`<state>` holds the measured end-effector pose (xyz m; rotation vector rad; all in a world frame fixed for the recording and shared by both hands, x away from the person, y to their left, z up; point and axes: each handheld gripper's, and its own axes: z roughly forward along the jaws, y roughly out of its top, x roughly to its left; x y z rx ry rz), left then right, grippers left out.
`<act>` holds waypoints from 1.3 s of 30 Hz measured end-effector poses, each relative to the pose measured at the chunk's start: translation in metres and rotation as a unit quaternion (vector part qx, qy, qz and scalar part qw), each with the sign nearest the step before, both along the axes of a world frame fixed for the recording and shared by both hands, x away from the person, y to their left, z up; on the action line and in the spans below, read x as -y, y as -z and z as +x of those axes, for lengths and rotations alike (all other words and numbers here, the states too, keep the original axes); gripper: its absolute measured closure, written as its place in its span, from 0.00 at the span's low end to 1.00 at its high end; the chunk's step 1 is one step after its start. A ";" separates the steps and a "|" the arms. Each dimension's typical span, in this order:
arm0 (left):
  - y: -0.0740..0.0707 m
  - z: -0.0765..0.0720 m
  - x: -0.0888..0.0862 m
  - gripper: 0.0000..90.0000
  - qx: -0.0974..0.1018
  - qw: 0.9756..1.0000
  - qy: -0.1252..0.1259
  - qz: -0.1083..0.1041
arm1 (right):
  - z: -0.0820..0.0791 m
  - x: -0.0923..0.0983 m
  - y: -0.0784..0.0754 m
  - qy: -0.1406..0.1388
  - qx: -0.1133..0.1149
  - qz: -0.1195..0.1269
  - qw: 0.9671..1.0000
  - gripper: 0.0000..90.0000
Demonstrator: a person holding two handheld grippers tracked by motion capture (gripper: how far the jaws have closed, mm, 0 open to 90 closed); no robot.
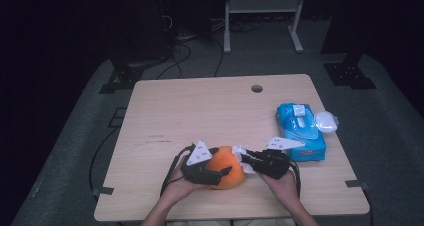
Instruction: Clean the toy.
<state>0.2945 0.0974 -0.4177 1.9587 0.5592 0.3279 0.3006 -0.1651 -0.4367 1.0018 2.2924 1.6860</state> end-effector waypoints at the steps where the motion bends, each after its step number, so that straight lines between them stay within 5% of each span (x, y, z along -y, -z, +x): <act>1: 0.000 0.001 -0.001 0.21 -0.002 1.000 -0.001 0.006 | -0.003 -0.004 -0.002 -0.012 0.009 -0.002 1.000 0.82; 3: 0.005 0.003 -0.002 0.28 0.002 0.999 0.008 0.039 | -0.008 -0.012 -0.007 -0.017 0.027 -0.016 0.999 0.82; 5: 0.011 0.006 -0.008 0.38 -0.015 0.999 0.009 0.049 | -0.008 -0.011 -0.006 -0.010 0.027 -0.022 0.999 0.82; 11: 0.016 0.014 -0.026 0.39 -0.041 0.999 -0.002 0.017 | 0.001 0.005 0.018 0.030 -0.024 -0.022 0.999 0.83; 17: 0.018 0.016 -0.032 0.39 -0.048 0.999 0.000 0.007 | -0.006 -0.003 0.004 0.015 0.006 -0.015 1.000 0.83; 23: 0.018 0.016 -0.034 0.38 -0.049 0.999 -0.001 0.003 | 0.002 0.005 0.024 0.039 -0.036 -0.026 0.998 0.83; 30: 0.018 0.012 -0.024 0.38 -0.041 0.999 0.009 0.012 | -0.006 -0.003 -0.001 0.018 0.007 0.002 1.000 0.82; 37: 0.017 0.010 -0.021 0.37 -0.038 0.999 0.006 0.016 | 0.002 0.006 0.020 0.037 -0.035 -0.006 0.999 0.82; 39: 0.016 0.009 -0.019 0.37 -0.035 0.999 0.009 0.019 | -0.003 0.001 0.012 0.035 -0.015 -0.014 0.999 0.82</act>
